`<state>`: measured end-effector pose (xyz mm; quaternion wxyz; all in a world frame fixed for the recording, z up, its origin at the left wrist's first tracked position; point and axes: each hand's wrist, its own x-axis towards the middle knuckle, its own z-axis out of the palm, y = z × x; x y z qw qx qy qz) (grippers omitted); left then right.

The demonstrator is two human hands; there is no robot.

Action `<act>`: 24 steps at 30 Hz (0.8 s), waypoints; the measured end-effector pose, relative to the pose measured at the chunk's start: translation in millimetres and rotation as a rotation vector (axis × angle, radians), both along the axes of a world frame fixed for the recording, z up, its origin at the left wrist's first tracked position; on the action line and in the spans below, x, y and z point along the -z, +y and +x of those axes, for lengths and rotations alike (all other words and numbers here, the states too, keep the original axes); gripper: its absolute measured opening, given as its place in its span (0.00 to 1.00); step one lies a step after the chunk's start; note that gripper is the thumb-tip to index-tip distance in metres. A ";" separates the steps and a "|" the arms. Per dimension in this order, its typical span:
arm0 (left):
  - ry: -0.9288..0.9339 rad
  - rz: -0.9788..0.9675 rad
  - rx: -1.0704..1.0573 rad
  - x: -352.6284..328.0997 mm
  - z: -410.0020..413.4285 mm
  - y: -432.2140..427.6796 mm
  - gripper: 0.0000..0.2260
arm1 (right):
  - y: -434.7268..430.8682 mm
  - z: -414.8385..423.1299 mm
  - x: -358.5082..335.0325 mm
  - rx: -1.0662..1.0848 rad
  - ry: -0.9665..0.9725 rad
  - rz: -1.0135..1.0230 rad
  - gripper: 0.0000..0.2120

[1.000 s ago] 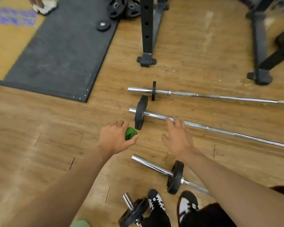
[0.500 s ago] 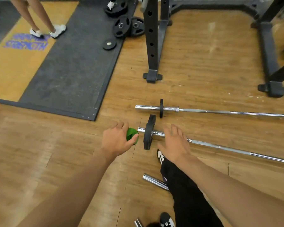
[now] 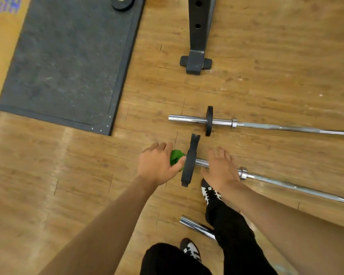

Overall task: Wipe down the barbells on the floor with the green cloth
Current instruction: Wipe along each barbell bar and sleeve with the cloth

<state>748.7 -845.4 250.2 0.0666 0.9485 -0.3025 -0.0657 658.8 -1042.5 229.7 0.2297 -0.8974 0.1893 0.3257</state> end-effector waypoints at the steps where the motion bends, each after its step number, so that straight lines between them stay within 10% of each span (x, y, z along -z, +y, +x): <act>1: 0.002 -0.018 -0.008 0.5 4.9 -1.0 0.24 | 2.0 3.8 2.5 0.005 0.010 -0.002 0.32; 24: 0.083 -0.095 0.246 107.5 -14.2 136.4 0.23 | 128.6 -46.5 95.8 0.292 0.111 -0.067 0.39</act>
